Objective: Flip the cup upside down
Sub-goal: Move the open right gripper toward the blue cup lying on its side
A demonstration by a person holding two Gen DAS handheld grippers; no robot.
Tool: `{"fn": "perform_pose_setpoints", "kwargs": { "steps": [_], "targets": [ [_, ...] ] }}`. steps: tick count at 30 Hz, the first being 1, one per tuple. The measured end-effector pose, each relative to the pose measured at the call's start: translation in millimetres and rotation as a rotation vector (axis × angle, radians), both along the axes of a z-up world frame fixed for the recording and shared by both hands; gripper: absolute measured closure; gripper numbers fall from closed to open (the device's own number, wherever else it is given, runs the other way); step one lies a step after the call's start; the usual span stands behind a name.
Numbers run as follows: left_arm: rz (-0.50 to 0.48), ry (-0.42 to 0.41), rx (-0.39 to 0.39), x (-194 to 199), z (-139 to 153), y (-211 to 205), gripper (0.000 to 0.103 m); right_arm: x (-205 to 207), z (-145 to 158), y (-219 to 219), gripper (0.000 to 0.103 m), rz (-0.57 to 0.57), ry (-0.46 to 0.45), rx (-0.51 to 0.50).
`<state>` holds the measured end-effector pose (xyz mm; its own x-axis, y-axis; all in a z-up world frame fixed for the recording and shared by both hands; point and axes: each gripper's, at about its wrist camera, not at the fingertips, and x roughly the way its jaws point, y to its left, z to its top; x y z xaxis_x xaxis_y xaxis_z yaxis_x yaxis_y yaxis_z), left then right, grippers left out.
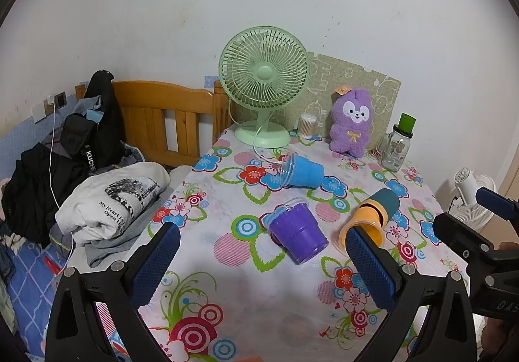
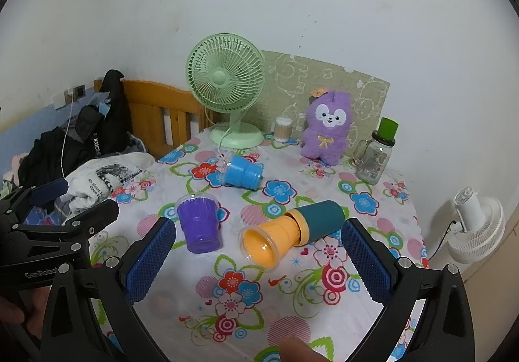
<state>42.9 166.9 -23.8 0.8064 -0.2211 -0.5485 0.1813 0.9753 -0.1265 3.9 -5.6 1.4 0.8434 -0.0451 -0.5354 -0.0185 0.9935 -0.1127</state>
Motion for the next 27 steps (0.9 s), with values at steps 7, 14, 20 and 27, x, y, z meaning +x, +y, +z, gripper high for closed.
{"fn": "perform_pose_setpoints", "kwargs": {
  "steps": [7, 14, 20, 27],
  "targets": [
    [0.012, 0.037, -0.008, 12, -14, -1, 0.0, 27, -8, -8, 0.0, 0.044, 0.051, -0.01],
    [0.047, 0.101, -0.021, 45, -30, -3, 0.0, 80, -25, -10, 0.0, 0.125, 0.118, -0.106],
    [0.064, 0.119, -0.005, 77, -37, -9, 0.0, 136, -48, -6, 0.0, 0.245, 0.18, -0.196],
    [0.068, 0.146, 0.019, 115, -47, -20, 0.0, 196, -71, -9, 0.0, 0.372, 0.231, -0.204]
  ]
}}
